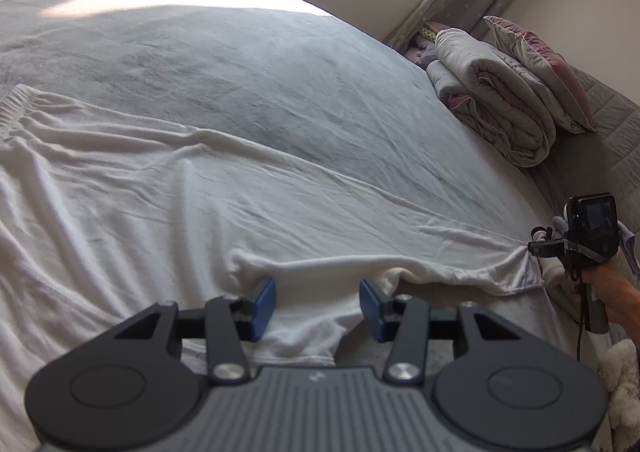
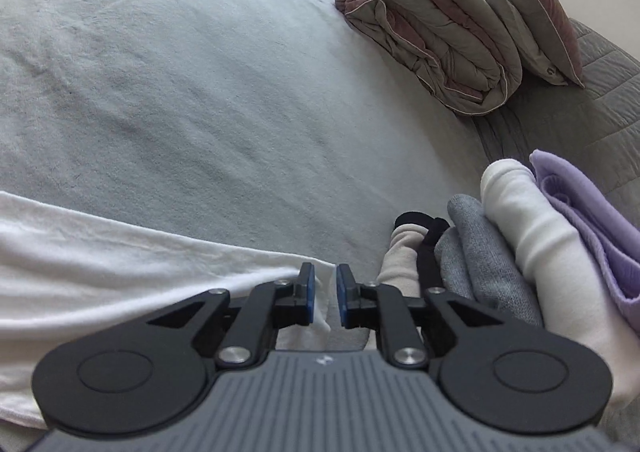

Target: Fold clothes

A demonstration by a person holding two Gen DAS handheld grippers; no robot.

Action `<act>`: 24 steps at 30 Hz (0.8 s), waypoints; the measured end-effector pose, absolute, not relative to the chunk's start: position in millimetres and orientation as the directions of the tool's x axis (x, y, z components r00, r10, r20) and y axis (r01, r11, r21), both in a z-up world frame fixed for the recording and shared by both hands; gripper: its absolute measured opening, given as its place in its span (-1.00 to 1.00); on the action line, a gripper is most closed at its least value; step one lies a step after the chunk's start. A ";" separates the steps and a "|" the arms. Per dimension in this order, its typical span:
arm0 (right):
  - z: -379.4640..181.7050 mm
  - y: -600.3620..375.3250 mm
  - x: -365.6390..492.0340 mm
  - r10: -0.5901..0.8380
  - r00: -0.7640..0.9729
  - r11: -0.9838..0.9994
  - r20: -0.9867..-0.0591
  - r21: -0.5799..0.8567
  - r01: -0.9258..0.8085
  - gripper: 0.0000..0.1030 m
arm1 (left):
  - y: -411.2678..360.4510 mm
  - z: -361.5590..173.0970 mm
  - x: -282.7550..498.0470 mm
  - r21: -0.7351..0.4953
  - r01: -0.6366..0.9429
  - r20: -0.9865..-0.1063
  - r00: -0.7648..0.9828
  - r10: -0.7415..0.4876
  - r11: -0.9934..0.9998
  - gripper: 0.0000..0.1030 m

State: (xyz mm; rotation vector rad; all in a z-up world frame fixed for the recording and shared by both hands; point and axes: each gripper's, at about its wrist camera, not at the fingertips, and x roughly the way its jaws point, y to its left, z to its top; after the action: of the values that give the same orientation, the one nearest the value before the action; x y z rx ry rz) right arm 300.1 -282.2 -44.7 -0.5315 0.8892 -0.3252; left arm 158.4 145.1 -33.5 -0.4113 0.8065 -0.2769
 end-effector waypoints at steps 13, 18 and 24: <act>-9.2 -293.1 220.1 -0.200 0.677 0.943 -0.708 0.050 0.330 -0.27 | 117.1 -26.7 148.5 -0.329 0.231 -0.638 0.661 -0.396 0.916 -0.12; -28.1 -315.7 207.3 -0.162 0.662 0.864 -0.732 0.219 0.454 -0.27 | 114.0 -26.6 147.3 -0.303 0.249 -0.645 0.657 -0.391 0.920 -0.12; -42.8 -326.0 212.2 -0.122 0.713 0.823 -0.691 0.331 0.462 -0.52 | 110.5 -29.3 147.3 -0.297 0.263 -0.653 0.645 -0.396 0.918 -0.12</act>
State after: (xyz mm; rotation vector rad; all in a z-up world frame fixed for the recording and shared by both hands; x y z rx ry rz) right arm 212.2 -326.0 -42.8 0.5159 0.7097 -0.3397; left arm 147.3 110.5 -29.3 -0.1816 0.7849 -0.3776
